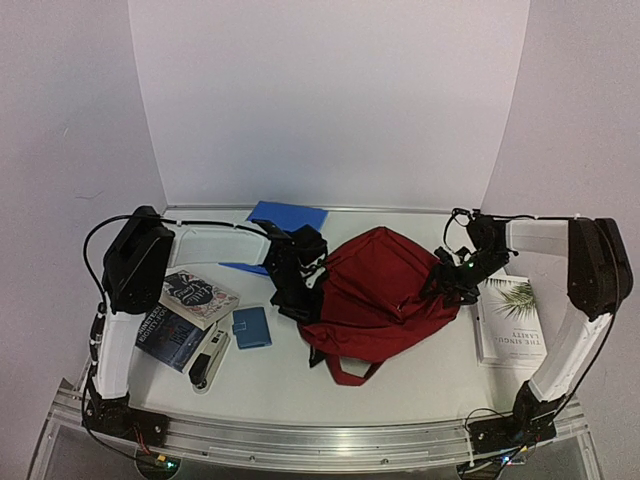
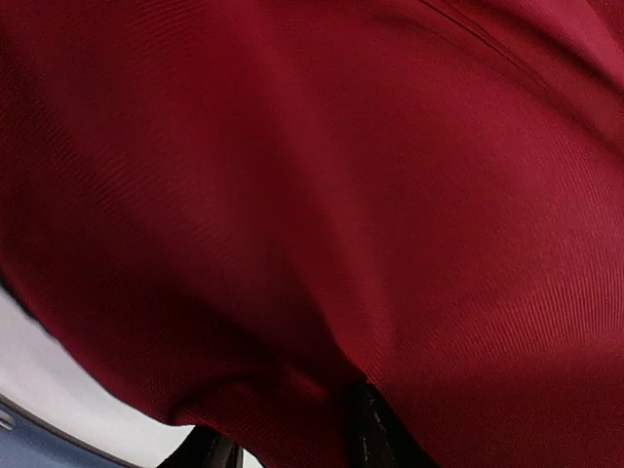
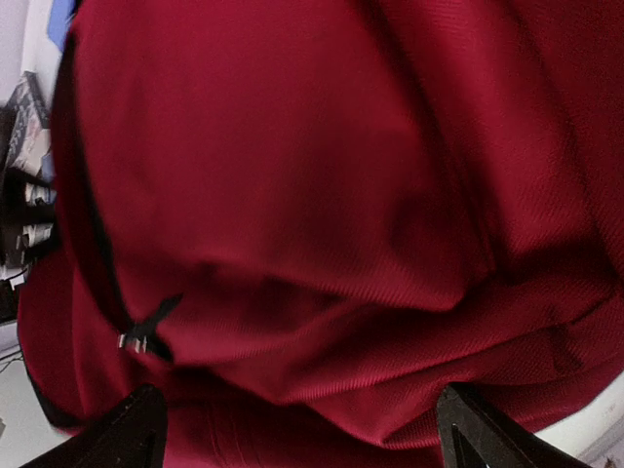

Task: Pack the student bag
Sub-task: Adjust the student bag at the center of the board.

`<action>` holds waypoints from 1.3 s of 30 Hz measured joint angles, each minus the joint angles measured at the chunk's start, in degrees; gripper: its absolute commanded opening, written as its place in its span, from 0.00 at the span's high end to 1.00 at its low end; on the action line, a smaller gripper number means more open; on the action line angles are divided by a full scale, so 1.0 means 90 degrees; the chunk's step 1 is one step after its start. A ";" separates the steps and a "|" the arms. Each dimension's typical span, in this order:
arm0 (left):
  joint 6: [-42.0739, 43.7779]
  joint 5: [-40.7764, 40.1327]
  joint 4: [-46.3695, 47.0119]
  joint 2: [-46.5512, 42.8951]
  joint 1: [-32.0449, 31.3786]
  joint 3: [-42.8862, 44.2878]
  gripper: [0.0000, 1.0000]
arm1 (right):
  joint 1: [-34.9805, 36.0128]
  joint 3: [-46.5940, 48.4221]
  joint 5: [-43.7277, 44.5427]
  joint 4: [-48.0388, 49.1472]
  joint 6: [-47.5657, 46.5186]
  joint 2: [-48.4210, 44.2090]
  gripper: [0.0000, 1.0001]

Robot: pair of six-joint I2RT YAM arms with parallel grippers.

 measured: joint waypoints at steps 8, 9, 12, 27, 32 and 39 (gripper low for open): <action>-0.0178 0.0397 0.0198 -0.0631 -0.0782 -0.0744 0.35 | 0.0204 0.1469 0.0009 0.0015 0.0034 0.1373 0.11; -0.0213 0.0425 0.0196 -0.0703 -0.0794 -0.0764 0.34 | 0.0232 0.1757 0.0013 0.0026 0.0034 0.1518 0.11; -0.0287 0.0461 0.0219 -0.0925 -0.0707 -0.0768 0.31 | 0.0282 0.2430 0.0054 0.0050 -0.0056 0.1716 0.11; -0.1469 -0.0293 0.0873 -0.1586 0.1354 -0.0476 0.36 | 0.1622 0.1151 -0.0101 -0.0550 -0.1476 -0.0529 0.33; -0.1637 -0.0256 0.0941 -0.1007 0.1375 -0.0245 0.45 | 0.2417 0.0288 0.0141 -0.0561 -0.1758 -0.0483 0.39; -0.1639 0.0041 0.0956 -0.0731 0.1375 -0.0216 0.59 | 0.2377 -0.0151 0.1173 -0.0380 -0.2312 0.0142 0.39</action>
